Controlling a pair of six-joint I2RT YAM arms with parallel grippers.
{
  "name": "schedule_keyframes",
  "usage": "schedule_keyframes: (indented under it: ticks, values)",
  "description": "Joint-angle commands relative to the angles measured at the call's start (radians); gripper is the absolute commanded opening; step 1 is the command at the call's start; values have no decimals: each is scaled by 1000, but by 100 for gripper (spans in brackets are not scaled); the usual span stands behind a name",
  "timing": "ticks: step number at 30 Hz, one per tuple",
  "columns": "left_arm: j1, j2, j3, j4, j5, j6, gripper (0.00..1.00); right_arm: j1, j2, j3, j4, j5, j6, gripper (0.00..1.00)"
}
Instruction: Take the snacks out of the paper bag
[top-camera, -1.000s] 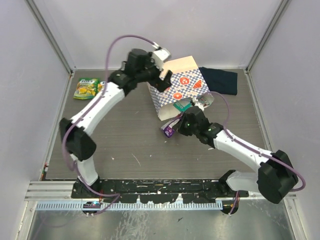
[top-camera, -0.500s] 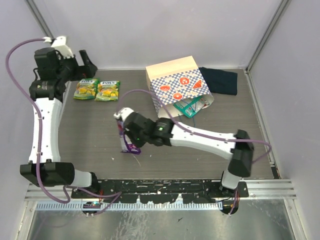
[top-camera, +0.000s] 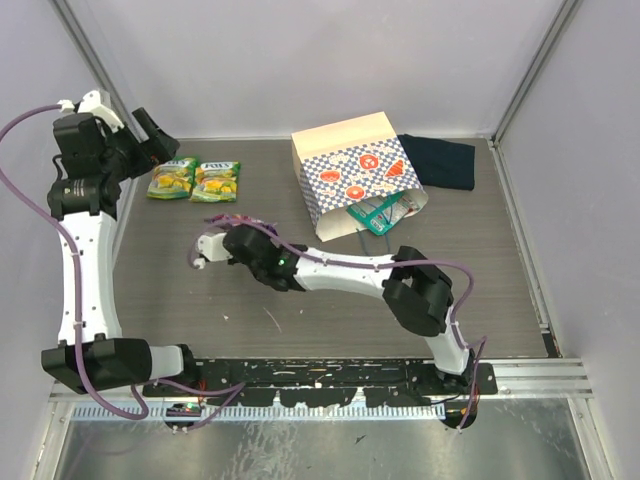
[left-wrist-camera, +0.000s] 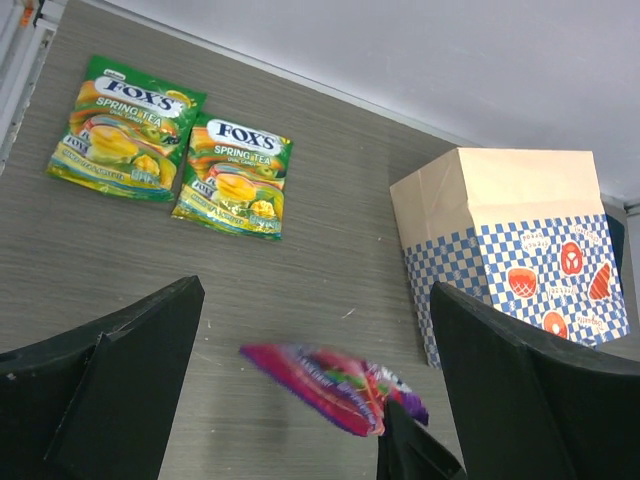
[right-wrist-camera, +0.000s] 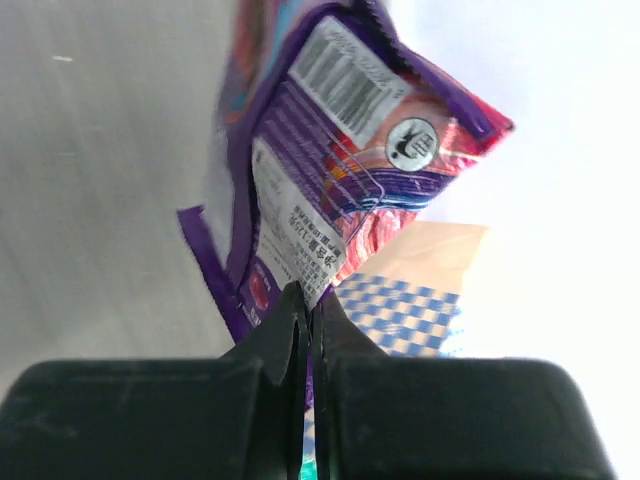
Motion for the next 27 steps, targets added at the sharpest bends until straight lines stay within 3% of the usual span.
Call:
schedule_keyframes:
  ticks: [1, 2, 3, 6, 7, 9, 11, 16, 22, 27]
  values:
    - [23, -14, -21, 60, -12, -31, 98, 59, -52, -277, 804, 239, -470, 1]
    - [24, -7, -24, 62, -7, -32, 98, 85, -64, -366, 884, 220, -486, 2]
    - [25, 2, -28, 63, 3, -32, 98, 117, -73, -465, 959, 209, -488, 10]
    - [23, 30, -56, 61, 59, -59, 98, 214, -77, -724, 1150, 232, -419, 87]
    - [21, 36, -73, 64, 81, -73, 98, 238, -73, -789, 1203, 266, -384, 97]
    - [-9, 33, -127, 81, 95, -97, 98, 276, -89, -874, 1233, 330, -267, 100]
    - [-86, 5, -193, 111, 24, -81, 98, 293, -176, -932, 1115, 320, -67, 100]
    - [-314, -15, -293, 109, -139, -13, 98, 244, -582, -981, 672, 9, 393, 100]
    - [-581, -22, -454, 44, -144, 47, 98, -6, -971, -948, 415, -266, 771, 100]
    - [-788, 35, -362, -220, -256, 146, 98, -287, -1078, -966, 349, -593, 953, 100]
